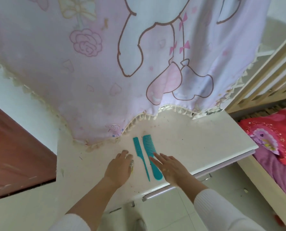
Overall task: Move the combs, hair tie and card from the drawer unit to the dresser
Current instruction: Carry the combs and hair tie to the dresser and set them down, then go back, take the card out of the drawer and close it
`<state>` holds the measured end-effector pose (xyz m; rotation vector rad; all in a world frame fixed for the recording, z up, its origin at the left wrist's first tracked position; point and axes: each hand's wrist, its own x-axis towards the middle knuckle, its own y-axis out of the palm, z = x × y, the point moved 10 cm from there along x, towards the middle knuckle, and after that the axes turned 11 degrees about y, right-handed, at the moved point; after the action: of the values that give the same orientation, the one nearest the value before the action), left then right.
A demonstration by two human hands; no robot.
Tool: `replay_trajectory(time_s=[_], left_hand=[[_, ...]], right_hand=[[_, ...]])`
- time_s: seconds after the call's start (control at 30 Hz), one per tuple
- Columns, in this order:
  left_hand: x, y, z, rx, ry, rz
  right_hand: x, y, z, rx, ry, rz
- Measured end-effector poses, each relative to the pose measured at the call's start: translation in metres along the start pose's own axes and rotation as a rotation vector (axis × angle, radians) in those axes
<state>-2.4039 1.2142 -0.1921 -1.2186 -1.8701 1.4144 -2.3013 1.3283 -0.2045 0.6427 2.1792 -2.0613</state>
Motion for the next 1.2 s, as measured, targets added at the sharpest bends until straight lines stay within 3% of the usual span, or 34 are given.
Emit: replay_trajectory(time_s=[0.17, 0.37, 0.63, 0.9, 1.2], left_hand=[[0.016, -0.036, -0.047, 0.063, 0.203, -0.09], [-0.019, -0.043, -0.157, -0.044, 0.605, -0.129], [-0.158, 0.008, -0.347, -0.052, 1.132, 0.061], [-0.396, 0.069, -0.531, -0.082, 1.534, 0.224], [-0.787, 0.159, -0.64, -0.047, 1.886, 0.455]], right_hand=[[-0.045, -0.038, -0.008, 0.127, 0.285, -0.112], [-0.18, -0.042, -0.019, 0.475, 0.8, -0.307], [-0.439, 0.009, 0.005, 0.582, 1.402, -0.398], [-0.729, 0.061, 0.117, 0.504, 1.909, -0.465], [-1.034, 0.136, 0.373, 0.445, 2.386, -0.264]])
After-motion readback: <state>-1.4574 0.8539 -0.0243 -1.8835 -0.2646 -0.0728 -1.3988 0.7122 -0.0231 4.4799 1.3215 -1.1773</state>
